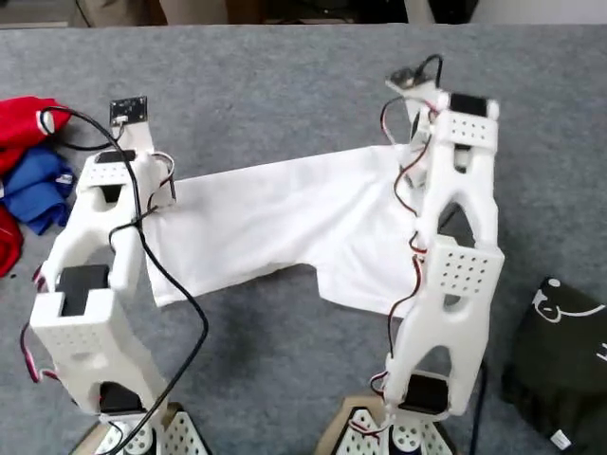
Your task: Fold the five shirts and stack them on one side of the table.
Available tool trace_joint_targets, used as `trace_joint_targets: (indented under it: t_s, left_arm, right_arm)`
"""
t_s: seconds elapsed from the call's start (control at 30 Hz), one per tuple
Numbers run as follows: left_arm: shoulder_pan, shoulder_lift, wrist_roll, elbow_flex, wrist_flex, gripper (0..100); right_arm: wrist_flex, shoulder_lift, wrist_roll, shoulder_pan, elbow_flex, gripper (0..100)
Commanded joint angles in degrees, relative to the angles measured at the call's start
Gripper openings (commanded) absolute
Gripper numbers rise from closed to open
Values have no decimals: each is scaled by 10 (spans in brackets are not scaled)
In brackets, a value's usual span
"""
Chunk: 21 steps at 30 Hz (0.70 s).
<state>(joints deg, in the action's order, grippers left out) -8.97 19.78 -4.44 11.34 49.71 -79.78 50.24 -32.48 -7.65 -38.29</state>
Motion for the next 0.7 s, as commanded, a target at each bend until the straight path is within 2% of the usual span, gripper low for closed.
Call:
trace_joint_targets:
  t_s: [0.0, 0.2, 0.43, 0.67]
  left_arm:
    - [-7, 21, 0, -51, -1, 19]
    - [-18, 66, -18, -127, 5, 19]
    - [-22, 161, -20, -290, 101, 19]
    - [4, 188, -20, -426, 236, 19]
  right_arm:
    - [7, -5, -16, -16, -1, 5]
    - [4, 9, -44, -38, -19, 5]
    - [1, 8, -59, -58, -17, 5]
    - [-98, -56, -76, -34, -94, 5]
